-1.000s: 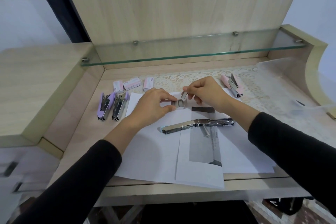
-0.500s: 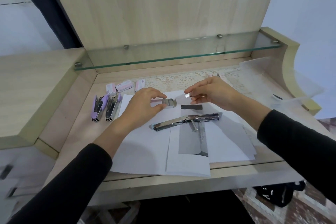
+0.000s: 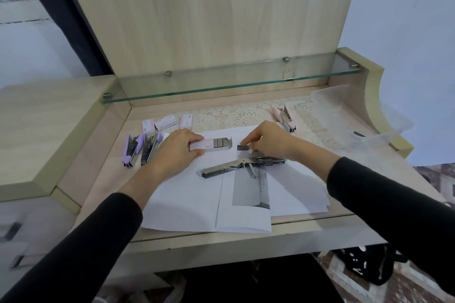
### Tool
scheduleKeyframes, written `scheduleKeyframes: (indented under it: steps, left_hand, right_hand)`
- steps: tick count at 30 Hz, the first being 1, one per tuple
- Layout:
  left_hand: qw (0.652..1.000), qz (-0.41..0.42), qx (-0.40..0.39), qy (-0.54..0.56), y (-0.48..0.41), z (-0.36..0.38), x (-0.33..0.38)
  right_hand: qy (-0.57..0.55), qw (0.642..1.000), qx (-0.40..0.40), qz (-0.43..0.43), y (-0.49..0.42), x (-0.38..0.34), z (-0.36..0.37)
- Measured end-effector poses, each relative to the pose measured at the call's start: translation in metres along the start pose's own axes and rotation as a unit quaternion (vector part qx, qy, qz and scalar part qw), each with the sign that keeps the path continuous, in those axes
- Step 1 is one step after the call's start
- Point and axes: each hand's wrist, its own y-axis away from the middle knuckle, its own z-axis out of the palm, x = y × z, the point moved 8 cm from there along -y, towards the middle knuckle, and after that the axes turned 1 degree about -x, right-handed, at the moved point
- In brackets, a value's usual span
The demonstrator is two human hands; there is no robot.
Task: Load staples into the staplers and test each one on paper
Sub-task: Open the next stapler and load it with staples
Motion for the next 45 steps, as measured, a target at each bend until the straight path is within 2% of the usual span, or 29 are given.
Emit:
scheduleKeyframes:
  steps: [2, 4, 10, 20, 22, 26, 29, 33, 35, 38, 41, 45]
  left_hand:
    - [1.0, 0.006, 0.006, 0.01, 0.001, 0.0, 0.002]
    - [1.0, 0.011, 0.011, 0.013, 0.002, -0.001, 0.004]
    - [0.999, 0.025, 0.023, 0.019, 0.002, 0.0, 0.003]
    - [0.998, 0.035, 0.034, 0.036, -0.002, 0.006, 0.0]
    - [0.998, 0.035, 0.035, 0.038, -0.003, 0.007, 0.0]
    - [0.997, 0.035, 0.037, 0.05, -0.005, 0.008, 0.0]
    - [0.997, 0.04, 0.035, 0.056, -0.008, 0.009, 0.001]
    - [0.996, 0.062, 0.039, 0.046, -0.016, 0.006, 0.005]
    - [0.996, 0.069, 0.048, 0.022, -0.026, 0.001, 0.006]
    - [0.995, 0.071, 0.06, -0.019, -0.047, -0.005, 0.004]
    - [0.991, 0.064, 0.054, -0.101, -0.069, -0.007, 0.003]
    - [0.981, 0.049, 0.032, -0.184, -0.088, -0.001, -0.001]
  right_hand:
    - [0.093, 0.995, -0.009, -0.029, -0.006, -0.011, 0.011]
    - [0.135, 0.99, -0.007, -0.038, -0.011, -0.017, 0.017]
    - [0.13, 0.988, 0.006, -0.088, -0.016, -0.022, 0.023]
    - [0.19, 0.974, 0.009, -0.121, -0.018, -0.037, 0.03]
    - [0.145, 0.984, -0.004, -0.103, -0.021, -0.035, 0.032]
    - [-0.039, 0.998, -0.043, -0.024, -0.024, -0.025, 0.032]
    - [-0.117, 0.991, -0.056, 0.015, -0.026, -0.019, 0.029]
    - [-0.182, 0.983, -0.017, 0.021, -0.03, -0.013, 0.022]
    - [-0.234, 0.972, 0.014, 0.029, -0.03, -0.007, 0.016]
    - [-0.321, 0.946, 0.02, 0.047, -0.028, 0.002, 0.011]
    - [-0.342, 0.938, 0.017, 0.054, -0.025, 0.009, 0.006]
    - [-0.32, 0.946, 0.019, 0.049, -0.019, 0.014, -0.002]
